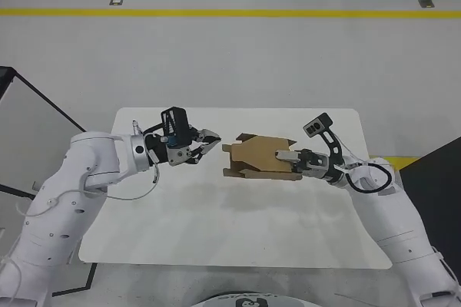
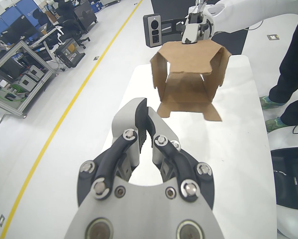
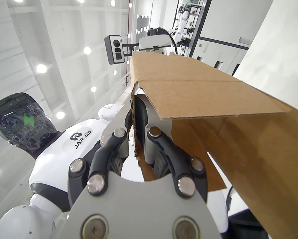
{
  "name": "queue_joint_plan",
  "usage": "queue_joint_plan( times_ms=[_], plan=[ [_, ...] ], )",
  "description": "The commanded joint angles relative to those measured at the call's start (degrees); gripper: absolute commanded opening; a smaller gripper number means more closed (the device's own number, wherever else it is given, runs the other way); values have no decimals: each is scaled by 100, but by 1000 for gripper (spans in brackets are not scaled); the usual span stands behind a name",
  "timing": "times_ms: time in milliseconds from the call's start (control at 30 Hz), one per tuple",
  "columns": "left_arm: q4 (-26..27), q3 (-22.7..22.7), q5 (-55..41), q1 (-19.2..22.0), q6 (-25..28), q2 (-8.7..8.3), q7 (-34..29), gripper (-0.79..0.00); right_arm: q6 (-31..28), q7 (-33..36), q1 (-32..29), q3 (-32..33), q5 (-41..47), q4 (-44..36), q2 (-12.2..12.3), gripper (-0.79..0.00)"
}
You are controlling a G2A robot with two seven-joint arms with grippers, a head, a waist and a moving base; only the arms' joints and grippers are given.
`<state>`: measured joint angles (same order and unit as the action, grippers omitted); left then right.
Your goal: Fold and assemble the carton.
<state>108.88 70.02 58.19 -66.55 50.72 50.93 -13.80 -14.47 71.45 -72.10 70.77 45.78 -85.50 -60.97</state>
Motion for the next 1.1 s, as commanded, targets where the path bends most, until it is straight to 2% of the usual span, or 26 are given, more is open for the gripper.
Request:
queue_joint_plan(
  times_ms=[0, 200, 533, 867, 1067],
  plan=[
    [4, -25, -86, -10, 21, 5, 10, -785, 15, -4, -26, 1, 90, -16, -6, -785],
    [81, -151, -323, 84, 189, 25, -30, -785, -11, 48, -55, -32, 279, -37, -34, -785],
    [117, -257, -391, 169, 186, 47, -173, -785, -30, 184, -21, -108, 78, -126, -52, -785],
    [215, -157, -287, 144, 155, 24, -410, -785, -79, -113, -114, -25, -519, -229, -25, -785],
    [253, -131, -321, 107, 173, 17, -445, -785, -66, -183, -170, -21, -487, -300, -28, -785]
  ],
)
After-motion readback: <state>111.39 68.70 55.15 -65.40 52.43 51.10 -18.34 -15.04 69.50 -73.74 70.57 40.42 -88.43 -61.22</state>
